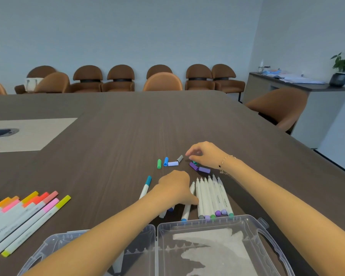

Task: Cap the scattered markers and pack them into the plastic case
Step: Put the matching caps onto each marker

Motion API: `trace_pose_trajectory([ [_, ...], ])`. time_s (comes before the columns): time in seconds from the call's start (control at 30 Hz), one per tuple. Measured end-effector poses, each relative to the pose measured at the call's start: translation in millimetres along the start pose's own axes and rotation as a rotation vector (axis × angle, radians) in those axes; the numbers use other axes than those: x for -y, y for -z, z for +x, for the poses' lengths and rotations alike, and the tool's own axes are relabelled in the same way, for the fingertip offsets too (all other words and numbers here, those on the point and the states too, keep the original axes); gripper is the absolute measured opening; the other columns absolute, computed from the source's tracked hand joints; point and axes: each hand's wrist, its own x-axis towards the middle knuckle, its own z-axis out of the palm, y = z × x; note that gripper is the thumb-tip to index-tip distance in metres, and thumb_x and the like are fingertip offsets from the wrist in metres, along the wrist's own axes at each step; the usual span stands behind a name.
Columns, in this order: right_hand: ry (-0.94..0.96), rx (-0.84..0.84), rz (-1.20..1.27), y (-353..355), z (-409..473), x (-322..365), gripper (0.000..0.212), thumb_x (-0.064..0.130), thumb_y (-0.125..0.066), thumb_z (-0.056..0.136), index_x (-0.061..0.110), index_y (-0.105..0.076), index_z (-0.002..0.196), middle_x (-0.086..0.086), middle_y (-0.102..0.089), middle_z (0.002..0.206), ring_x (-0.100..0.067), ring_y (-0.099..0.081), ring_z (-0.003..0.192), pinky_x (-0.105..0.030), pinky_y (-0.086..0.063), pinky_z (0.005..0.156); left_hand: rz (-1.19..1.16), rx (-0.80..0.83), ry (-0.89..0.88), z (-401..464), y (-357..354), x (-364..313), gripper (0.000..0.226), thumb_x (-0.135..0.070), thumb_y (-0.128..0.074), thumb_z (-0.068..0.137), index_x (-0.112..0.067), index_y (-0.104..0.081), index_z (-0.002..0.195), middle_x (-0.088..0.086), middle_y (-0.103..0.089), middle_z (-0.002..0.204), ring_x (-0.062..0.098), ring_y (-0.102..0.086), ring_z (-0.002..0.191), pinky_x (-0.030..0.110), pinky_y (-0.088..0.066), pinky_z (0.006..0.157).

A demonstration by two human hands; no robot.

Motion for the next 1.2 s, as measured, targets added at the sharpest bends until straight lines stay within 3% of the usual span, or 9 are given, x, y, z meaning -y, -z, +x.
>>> trace_pose_trajectory([
  [0.1,0.099,0.068,0.0,-5.0,12.5,8.0,0.025,0.015,-0.056,0.093,0.018,-0.066,0.115,-0.001,-0.064,0.12,-0.015,-0.057,0.111,-0.026,-0.044,0.097,-0.107,0.001,0.023,1.9,-5.0,9.6,0.033,-0.04,-0.064,0.083,-0.015,-0.048,0.069,0.0,-0.041,0.061,0.009,-0.043,0.058,0.02,-0.035,0.054],
  [0.23,0.175,0.12,0.024,-16.4,29.5,24.8,0.029,0.011,-0.055,0.093,0.016,-0.064,0.12,-0.003,-0.062,0.124,-0.015,-0.057,0.113,-0.026,-0.044,0.099,-0.325,-0.019,0.05,2.3,0.9,24.2,0.025,-0.035,-0.061,0.085,-0.012,-0.058,0.079,0.0,-0.039,0.06,0.012,-0.045,0.067,0.023,-0.038,0.061],
  [0.33,0.253,0.17,-0.025,-20.9,37.0,30.9,0.028,0.007,-0.057,0.092,0.013,-0.067,0.117,-0.004,-0.063,0.12,-0.011,-0.055,0.103,-0.018,-0.04,0.091,-0.431,-0.035,0.055,-0.1,10.8,37.0,0.025,-0.033,-0.058,0.088,-0.014,-0.065,0.072,-0.004,-0.043,0.054,0.008,-0.043,0.057,0.019,-0.038,0.058],
  [0.5,0.244,0.139,-0.171,-28.1,41.4,24.3,0.016,0.023,-0.062,0.089,0.015,-0.069,0.101,-0.003,-0.063,0.108,-0.011,-0.042,0.093,-0.025,-0.041,0.083,-0.492,-0.044,0.076,-4.2,17.1,49.4,0.03,-0.035,-0.057,0.09,-0.017,-0.064,0.067,-0.002,-0.04,0.054,0.009,-0.036,0.049,0.018,-0.033,0.05],
  [0.67,0.106,0.044,0.208,-8.0,19.4,13.3,0.012,0.021,-0.064,0.088,0.013,-0.066,0.097,-0.002,-0.069,0.097,-0.015,-0.065,0.09,-0.027,-0.054,0.084,-0.638,-0.092,0.122,-2.7,12.1,50.6,0.031,-0.034,-0.056,0.091,-0.01,-0.065,0.074,0.0,-0.049,0.059,0.01,-0.044,0.053,0.018,-0.04,0.056],
  [0.8,-0.006,-0.042,0.459,20.7,-17.2,0.0,0.018,0.025,-0.057,0.093,0.02,-0.07,0.103,0.003,-0.071,0.093,-0.008,-0.066,0.081,-0.011,-0.049,0.064,-0.815,-0.089,0.143,1.4,10.5,44.6,0.023,-0.027,-0.06,0.09,-0.007,-0.072,0.089,0.009,-0.071,0.09,0.018,-0.068,0.08,0.026,-0.057,0.077],
  [0.9,-0.079,-0.037,0.555,29.7,-38.6,-7.9,0.02,0.027,-0.054,0.094,0.024,-0.069,0.107,0.001,-0.069,0.096,-0.009,-0.064,0.079,-0.013,-0.049,0.066,-0.973,-0.022,0.131,-3.2,10.5,34.4,0.016,-0.018,-0.062,0.09,-0.006,-0.068,0.098,0.007,-0.07,0.09,0.014,-0.069,0.071,0.02,-0.057,0.065],
  [1.03,-0.134,-0.075,0.676,38.0,-53.1,-7.6,0.013,0.02,-0.062,0.089,0.012,-0.063,0.099,-0.006,-0.071,0.088,-0.012,-0.065,0.077,-0.022,-0.052,0.073,-1.024,-0.048,0.098,-8.8,9.4,27.0,0.014,-0.019,-0.064,0.088,-0.009,-0.068,0.097,0.003,-0.069,0.085,0.012,-0.07,0.07,0.018,-0.057,0.062],
  [1.2,-0.139,-0.109,0.689,36.7,-58.9,1.0,0.013,0.019,-0.064,0.088,0.01,-0.067,0.097,-0.004,-0.072,0.084,-0.01,-0.066,0.073,-0.018,-0.054,0.07,-1.01,-0.079,0.081,-14.8,13.7,22.0,0.02,-0.02,-0.064,0.088,-0.007,-0.068,0.103,0.005,-0.068,0.09,0.012,-0.069,0.068,0.018,-0.056,0.063],
])
